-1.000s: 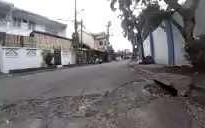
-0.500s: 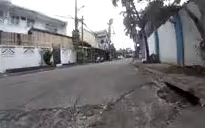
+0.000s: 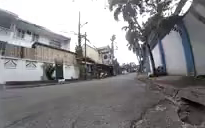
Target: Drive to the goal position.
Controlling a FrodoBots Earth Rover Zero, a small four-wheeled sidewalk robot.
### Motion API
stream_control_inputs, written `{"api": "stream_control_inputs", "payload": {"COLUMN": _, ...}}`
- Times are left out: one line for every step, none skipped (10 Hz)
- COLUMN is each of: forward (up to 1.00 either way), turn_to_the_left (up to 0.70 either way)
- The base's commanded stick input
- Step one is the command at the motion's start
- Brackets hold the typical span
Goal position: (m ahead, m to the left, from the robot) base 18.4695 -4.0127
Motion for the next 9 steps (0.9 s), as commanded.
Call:
{"api": "stream_control_inputs", "payload": {"forward": 1.0, "turn_to_the_left": 0.01}}
{"api": "stream_control_inputs", "payload": {"forward": 1.0, "turn_to_the_left": 0.01}}
{"api": "stream_control_inputs", "payload": {"forward": 1.0, "turn_to_the_left": 0.01}}
{"api": "stream_control_inputs", "payload": {"forward": 1.0, "turn_to_the_left": 0.01}}
{"api": "stream_control_inputs", "payload": {"forward": 1.0, "turn_to_the_left": 0.01}}
{"api": "stream_control_inputs", "payload": {"forward": 1.0, "turn_to_the_left": 0.01}}
{"api": "stream_control_inputs", "payload": {"forward": 1.0, "turn_to_the_left": 0.01}}
{"api": "stream_control_inputs", "payload": {"forward": 1.0, "turn_to_the_left": -0.39}}
{"api": "stream_control_inputs", "payload": {"forward": 1.0, "turn_to_the_left": -0.39}}
